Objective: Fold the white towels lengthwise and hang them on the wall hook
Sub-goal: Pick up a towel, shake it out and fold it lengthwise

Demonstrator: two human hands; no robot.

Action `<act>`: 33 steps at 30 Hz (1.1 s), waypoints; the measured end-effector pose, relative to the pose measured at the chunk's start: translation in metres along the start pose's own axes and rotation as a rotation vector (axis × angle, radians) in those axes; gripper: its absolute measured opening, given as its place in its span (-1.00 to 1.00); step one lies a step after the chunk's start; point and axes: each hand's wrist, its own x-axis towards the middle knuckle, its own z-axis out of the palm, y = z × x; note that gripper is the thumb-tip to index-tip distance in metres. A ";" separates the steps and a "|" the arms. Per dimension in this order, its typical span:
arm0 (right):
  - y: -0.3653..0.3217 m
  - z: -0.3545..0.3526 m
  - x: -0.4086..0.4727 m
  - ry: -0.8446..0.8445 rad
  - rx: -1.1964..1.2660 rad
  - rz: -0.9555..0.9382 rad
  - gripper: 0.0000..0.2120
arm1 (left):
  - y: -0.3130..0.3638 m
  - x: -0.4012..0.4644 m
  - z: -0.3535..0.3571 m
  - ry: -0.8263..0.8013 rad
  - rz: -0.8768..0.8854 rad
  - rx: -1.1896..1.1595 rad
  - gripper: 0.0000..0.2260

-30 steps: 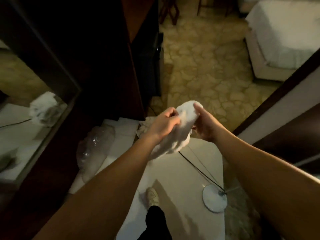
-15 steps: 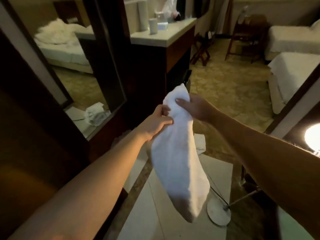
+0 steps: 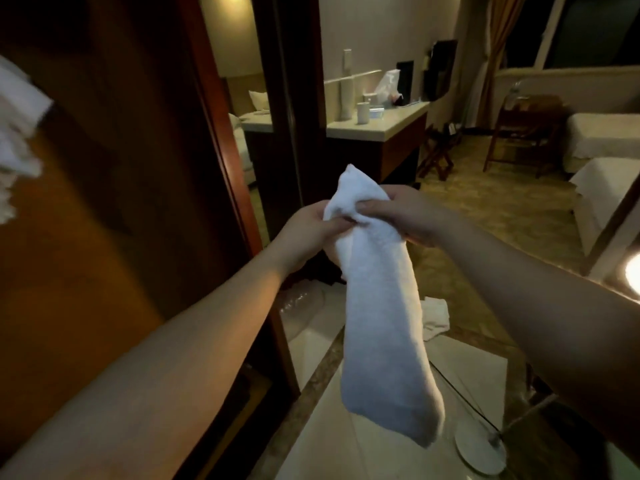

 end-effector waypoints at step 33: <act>-0.107 0.078 -0.057 0.418 -0.269 -0.184 -0.75 | 0.062 -0.318 -0.213 0.729 -0.491 0.999 -0.82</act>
